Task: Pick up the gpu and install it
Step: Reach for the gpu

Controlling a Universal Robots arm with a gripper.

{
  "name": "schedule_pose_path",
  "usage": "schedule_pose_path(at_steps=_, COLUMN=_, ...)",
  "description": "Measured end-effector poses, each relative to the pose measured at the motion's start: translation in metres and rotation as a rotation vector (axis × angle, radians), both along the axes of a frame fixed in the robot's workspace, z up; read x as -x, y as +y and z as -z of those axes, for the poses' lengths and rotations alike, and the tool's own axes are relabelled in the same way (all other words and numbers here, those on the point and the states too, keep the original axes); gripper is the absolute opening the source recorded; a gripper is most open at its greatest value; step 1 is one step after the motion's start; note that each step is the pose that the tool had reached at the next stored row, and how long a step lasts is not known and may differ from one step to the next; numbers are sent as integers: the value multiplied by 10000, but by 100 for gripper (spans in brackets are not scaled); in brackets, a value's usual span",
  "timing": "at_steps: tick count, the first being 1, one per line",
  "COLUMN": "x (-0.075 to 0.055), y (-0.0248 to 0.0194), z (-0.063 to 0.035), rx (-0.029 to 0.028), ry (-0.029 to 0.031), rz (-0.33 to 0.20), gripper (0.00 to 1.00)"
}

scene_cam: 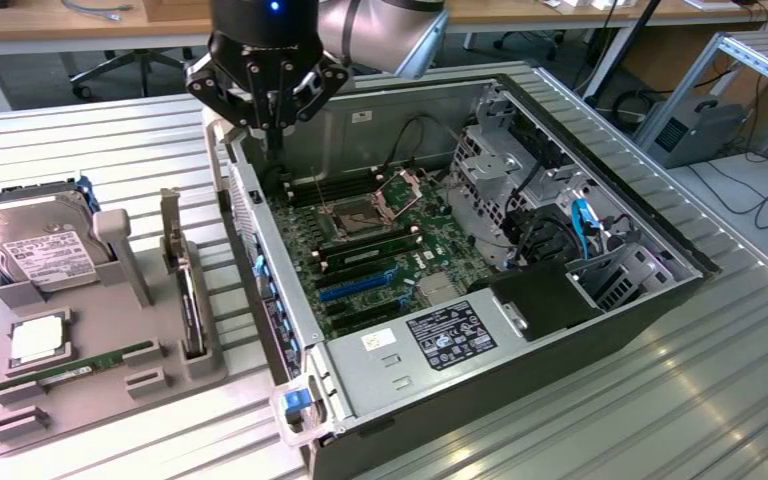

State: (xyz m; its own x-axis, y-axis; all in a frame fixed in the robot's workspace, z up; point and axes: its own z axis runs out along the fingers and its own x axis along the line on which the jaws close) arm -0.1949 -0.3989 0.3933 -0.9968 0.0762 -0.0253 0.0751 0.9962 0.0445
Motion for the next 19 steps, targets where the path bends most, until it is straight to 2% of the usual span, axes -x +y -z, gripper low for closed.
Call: schedule_pose_path(at_steps=19, x=111, y=0, z=0, rx=0, ry=0, rz=0, gripper=11)
